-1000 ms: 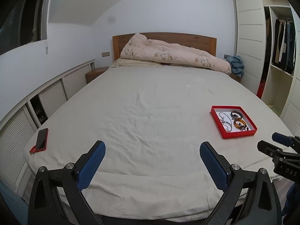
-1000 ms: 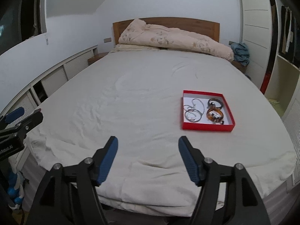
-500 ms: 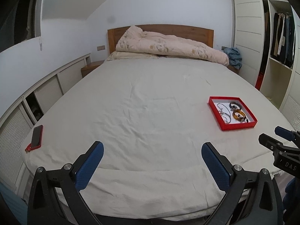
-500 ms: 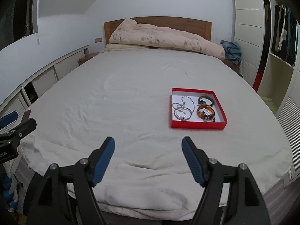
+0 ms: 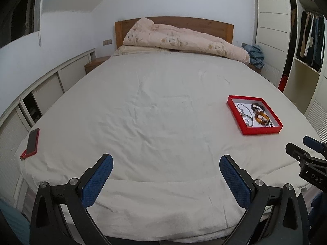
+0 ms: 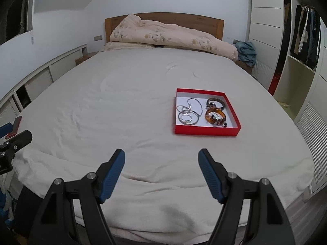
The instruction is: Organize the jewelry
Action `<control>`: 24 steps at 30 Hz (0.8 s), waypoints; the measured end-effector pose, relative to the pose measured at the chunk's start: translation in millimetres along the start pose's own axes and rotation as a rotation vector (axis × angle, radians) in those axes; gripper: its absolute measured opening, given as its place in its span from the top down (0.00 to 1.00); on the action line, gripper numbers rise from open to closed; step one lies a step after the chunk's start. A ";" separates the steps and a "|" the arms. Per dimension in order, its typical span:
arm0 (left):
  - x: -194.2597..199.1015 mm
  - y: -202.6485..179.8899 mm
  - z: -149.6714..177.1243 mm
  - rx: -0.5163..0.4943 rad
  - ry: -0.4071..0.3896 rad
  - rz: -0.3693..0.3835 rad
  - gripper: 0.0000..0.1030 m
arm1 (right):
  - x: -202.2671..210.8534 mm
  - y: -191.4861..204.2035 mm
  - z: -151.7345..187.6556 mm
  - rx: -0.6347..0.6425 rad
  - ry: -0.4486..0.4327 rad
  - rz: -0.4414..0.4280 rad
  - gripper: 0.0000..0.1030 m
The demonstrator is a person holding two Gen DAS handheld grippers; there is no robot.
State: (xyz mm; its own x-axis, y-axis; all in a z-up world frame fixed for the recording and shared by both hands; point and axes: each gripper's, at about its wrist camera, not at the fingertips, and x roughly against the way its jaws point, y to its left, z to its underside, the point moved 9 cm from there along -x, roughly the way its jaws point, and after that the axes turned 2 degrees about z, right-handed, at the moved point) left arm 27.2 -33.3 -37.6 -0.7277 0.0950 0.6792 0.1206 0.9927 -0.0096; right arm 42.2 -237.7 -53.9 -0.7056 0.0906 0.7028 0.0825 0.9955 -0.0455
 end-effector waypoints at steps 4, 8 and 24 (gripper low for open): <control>-12.4 0.6 2.1 0.012 0.020 0.010 0.01 | -7.4 -7.8 0.3 -0.013 0.009 0.013 0.29; -25.9 -1.5 4.5 0.011 0.043 0.015 0.01 | -14.8 -16.5 1.0 -0.023 0.016 0.029 0.29; -75.8 -12.9 15.7 -0.004 0.150 0.031 0.01 | -60.6 -41.4 17.0 -0.061 0.107 0.055 0.29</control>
State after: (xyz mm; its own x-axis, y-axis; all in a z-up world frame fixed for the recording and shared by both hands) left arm 70.2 -52.1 -100.5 -0.6146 0.1131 0.7807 0.1443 0.9891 -0.0297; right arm 69.6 -284.0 -106.7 -0.6201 0.1380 0.7723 0.1639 0.9855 -0.0445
